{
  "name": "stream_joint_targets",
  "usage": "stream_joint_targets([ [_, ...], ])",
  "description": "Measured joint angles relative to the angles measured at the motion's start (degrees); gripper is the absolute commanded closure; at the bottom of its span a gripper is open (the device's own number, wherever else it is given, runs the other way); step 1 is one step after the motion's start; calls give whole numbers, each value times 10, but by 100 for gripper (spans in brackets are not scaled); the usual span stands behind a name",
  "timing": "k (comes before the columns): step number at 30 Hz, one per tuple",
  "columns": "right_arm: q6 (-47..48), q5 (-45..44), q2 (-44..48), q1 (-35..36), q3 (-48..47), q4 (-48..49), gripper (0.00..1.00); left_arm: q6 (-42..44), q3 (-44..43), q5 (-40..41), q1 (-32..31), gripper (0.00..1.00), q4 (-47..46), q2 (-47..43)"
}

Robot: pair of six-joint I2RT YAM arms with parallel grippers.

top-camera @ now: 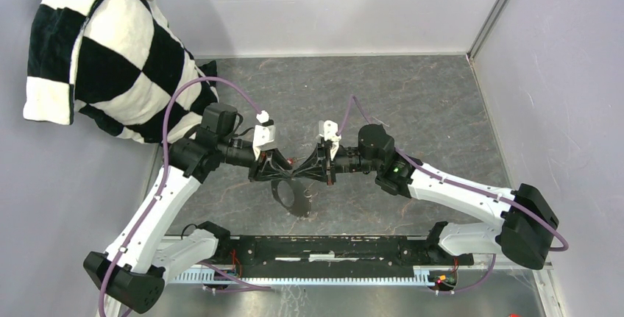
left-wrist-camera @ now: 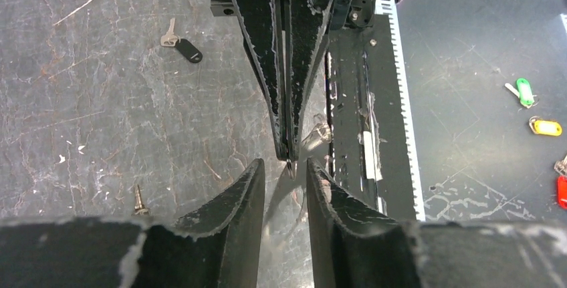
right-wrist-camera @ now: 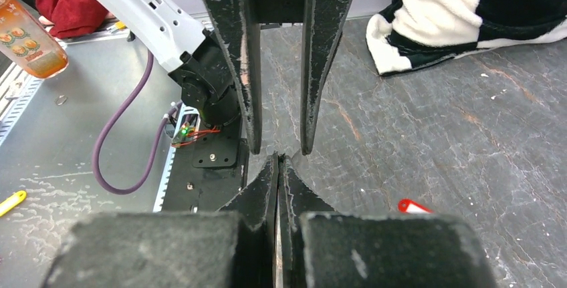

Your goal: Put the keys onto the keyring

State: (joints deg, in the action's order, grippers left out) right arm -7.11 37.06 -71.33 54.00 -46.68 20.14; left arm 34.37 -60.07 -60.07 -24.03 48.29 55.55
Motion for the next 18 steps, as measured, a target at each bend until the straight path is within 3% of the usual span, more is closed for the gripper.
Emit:
stream_joint_targets([
  [9,12,-9,0,2,-2,-21,100,52,-6,26,0,57,64,0],
  [18,15,-11,0,7,-14,-23,100,55,-5,35,0,47,57,0],
])
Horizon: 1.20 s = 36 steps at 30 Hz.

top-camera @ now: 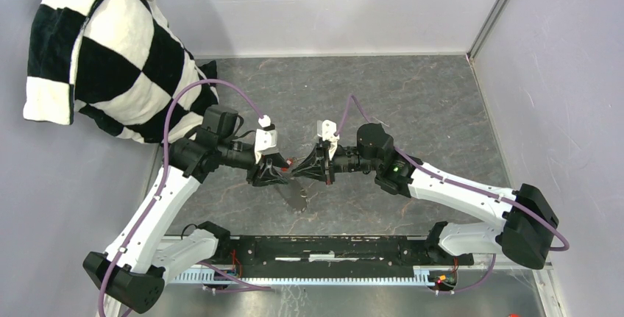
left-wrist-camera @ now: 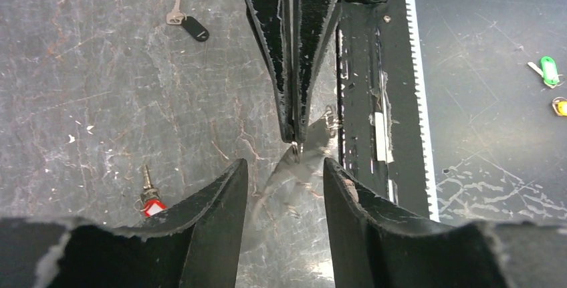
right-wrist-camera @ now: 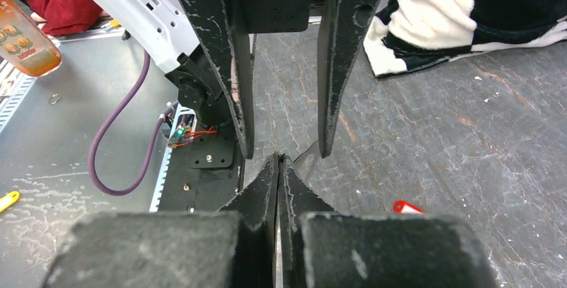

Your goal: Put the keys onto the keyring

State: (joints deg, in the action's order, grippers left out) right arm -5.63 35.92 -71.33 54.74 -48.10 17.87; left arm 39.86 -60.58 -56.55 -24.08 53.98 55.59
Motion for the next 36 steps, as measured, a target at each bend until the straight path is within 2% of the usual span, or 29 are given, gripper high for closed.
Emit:
stream_joint_targets([
  [3,0,0,0,2,-2,0,100,0,1,2,-1,50,-14,0],
  [9,0,0,-2,3,-7,0,100,-1,6,1,-2,65,-26,0],
  [12,0,-2,-7,4,-9,0,100,-2,11,2,-3,68,-28,-2],
  [19,5,-16,-11,7,-13,-4,99,-3,12,1,-8,97,-30,-2],
  [20,5,-17,-12,6,-13,-5,96,-3,12,3,-8,98,-29,-2],
  [21,6,-18,-12,7,-14,-8,89,-3,12,6,-9,98,-29,-2],
  [22,6,-20,-12,7,-14,-9,80,-3,12,7,-9,98,-29,-2],
  [24,9,-24,-10,7,-15,-14,54,-3,12,13,-9,98,-30,-2],
  [25,10,-26,-9,8,-15,-16,45,-3,12,17,-9,98,-30,-2],
  [27,15,-37,2,9,-14,-24,33,-3,12,25,-9,98,-31,-2],
  [31,31,-73,49,10,-3,-31,22,5,12,26,-9,98,-31,-10],
  [36,42,-97,112,10,39,-26,20,43,12,23,-9,98,-31,-44],
])
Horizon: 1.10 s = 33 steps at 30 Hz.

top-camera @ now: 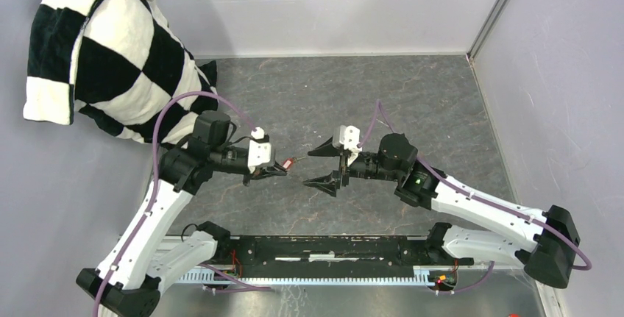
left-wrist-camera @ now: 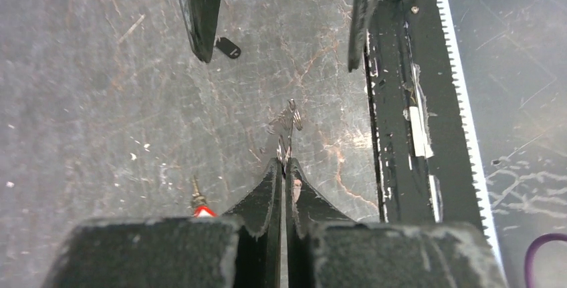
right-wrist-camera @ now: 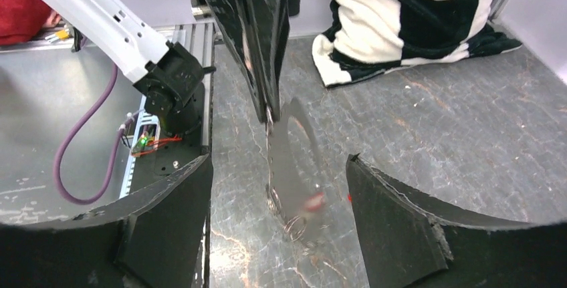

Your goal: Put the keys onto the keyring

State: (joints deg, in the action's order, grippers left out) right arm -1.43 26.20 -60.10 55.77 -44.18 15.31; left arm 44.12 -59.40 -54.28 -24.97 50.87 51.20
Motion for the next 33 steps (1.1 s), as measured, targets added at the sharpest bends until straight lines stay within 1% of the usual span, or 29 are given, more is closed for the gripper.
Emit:
stream_joint_targets([
  [3,1,2,1,0,13,-1,23,29,0,-6,-3,98,0,-21],
  [7,-2,5,-9,1,24,1,27,42,-1,-18,-6,98,0,-23],
  [10,-3,-3,-13,8,30,0,33,44,-1,-18,-6,98,0,-19],
  [17,-2,-43,-27,52,31,3,52,43,-10,-18,-6,98,0,-5],
  [22,-2,-79,-33,80,31,5,59,43,-19,-18,-6,98,0,7],
  [29,-9,-96,-50,101,31,13,61,43,-19,-18,-7,98,4,7],
  [33,-16,-92,-52,103,31,12,55,43,-19,-17,-7,98,4,3],
])
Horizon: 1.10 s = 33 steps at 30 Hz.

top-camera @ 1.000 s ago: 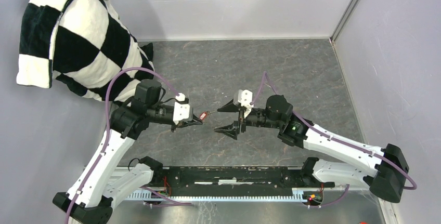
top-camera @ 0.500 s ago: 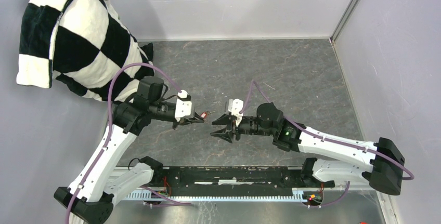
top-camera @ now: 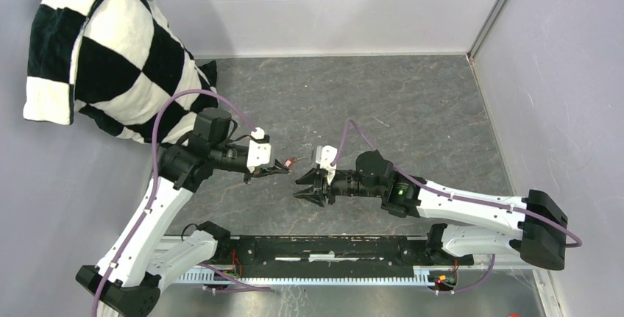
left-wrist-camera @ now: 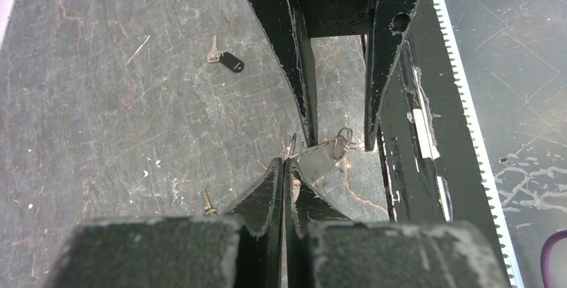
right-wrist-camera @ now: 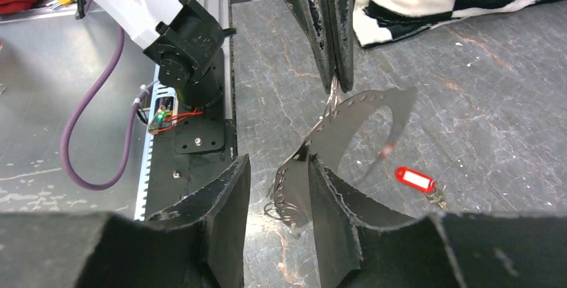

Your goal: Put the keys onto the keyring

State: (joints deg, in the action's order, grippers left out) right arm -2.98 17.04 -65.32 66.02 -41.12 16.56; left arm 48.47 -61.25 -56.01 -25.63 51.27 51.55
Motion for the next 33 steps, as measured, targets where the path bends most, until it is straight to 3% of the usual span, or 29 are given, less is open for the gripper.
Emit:
stream_joint_targets([
  [11,35,-19,43,-1,-45,-62,53,49,1,-3,-2,98,45,-21],
  [21,70,-4,-3,-1,-96,-94,56,61,2,-12,-5,98,75,-21],
  [26,76,14,-27,-1,-113,-103,67,61,2,-12,-5,98,75,-21],
  [33,79,20,-38,-1,-121,-111,100,61,2,-10,-5,98,76,-21],
])
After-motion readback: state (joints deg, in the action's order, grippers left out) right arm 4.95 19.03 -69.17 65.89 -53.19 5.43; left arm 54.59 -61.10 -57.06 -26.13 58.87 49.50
